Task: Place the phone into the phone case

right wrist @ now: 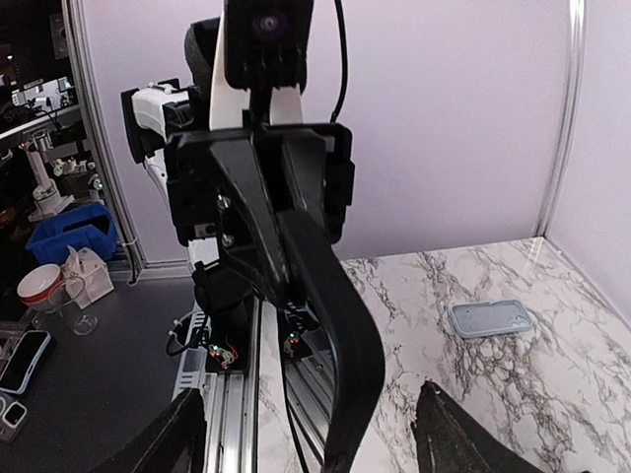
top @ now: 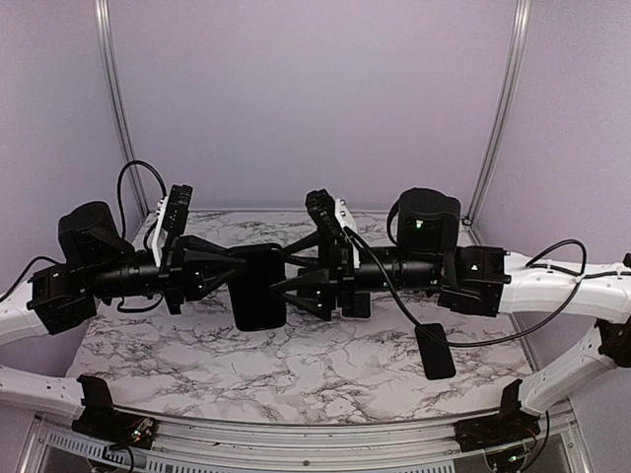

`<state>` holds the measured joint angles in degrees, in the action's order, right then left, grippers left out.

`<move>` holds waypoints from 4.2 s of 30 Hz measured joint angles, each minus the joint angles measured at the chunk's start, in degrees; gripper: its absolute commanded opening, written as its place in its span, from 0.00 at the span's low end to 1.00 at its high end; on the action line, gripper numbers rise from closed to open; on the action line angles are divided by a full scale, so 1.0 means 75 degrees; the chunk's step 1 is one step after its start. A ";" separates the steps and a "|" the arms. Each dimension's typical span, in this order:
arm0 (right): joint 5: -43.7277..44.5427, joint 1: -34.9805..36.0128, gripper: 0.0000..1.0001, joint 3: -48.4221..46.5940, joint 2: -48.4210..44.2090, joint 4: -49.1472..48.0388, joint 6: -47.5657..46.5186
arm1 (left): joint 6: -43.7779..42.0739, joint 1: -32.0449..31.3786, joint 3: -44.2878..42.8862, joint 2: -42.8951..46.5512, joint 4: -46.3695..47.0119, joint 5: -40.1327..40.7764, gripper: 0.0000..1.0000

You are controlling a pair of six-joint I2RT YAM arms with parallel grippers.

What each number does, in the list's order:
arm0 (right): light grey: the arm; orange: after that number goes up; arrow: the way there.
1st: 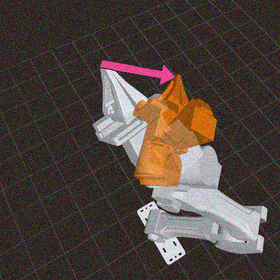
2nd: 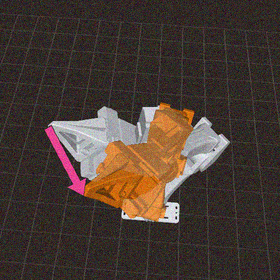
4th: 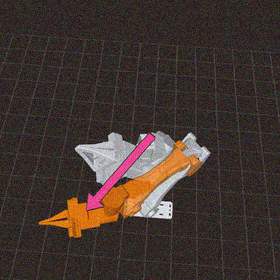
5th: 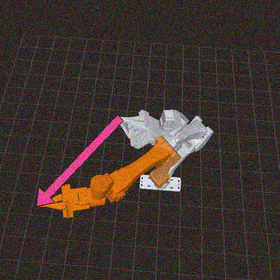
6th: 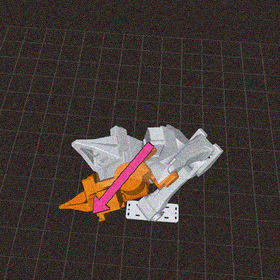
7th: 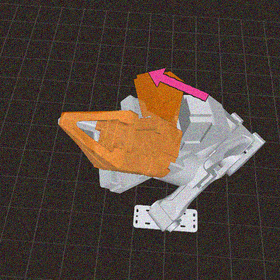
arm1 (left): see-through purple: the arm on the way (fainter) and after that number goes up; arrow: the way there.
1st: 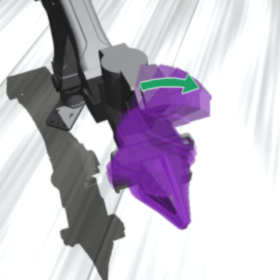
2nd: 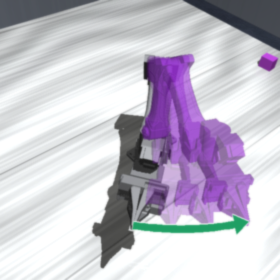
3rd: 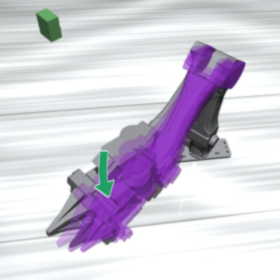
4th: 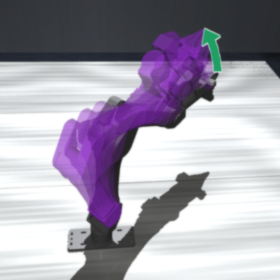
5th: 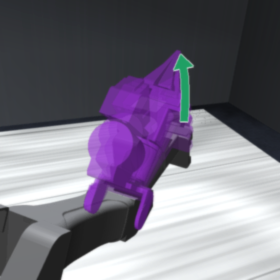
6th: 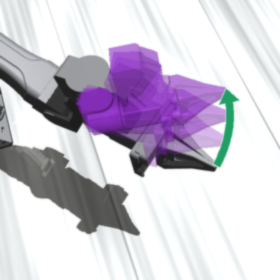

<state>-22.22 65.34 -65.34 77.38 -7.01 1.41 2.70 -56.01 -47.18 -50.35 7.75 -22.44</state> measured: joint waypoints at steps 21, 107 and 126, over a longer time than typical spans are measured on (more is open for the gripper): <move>-0.0306 -0.0096 0.00 0.0603 0.0254 -0.0589 0.1000 | 0.1084 -0.0029 0.0152 0.0076 0.0458 0.0769 0.65; 0.4249 -0.2734 0.48 -0.1448 0.2288 0.5919 0.3121 | 0.0565 0.5791 -0.4928 -0.8967 -0.5837 0.3719 0.24; 0.4150 -0.2250 0.55 -0.1445 0.1988 0.5403 0.3276 | 0.0478 0.5485 -0.3162 -0.6572 -0.4870 0.2471 0.00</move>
<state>8.91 48.47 -76.18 92.29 33.52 25.98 6.28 -14.87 -70.89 -99.63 -28.77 -3.90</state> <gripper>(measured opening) 0.478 0.016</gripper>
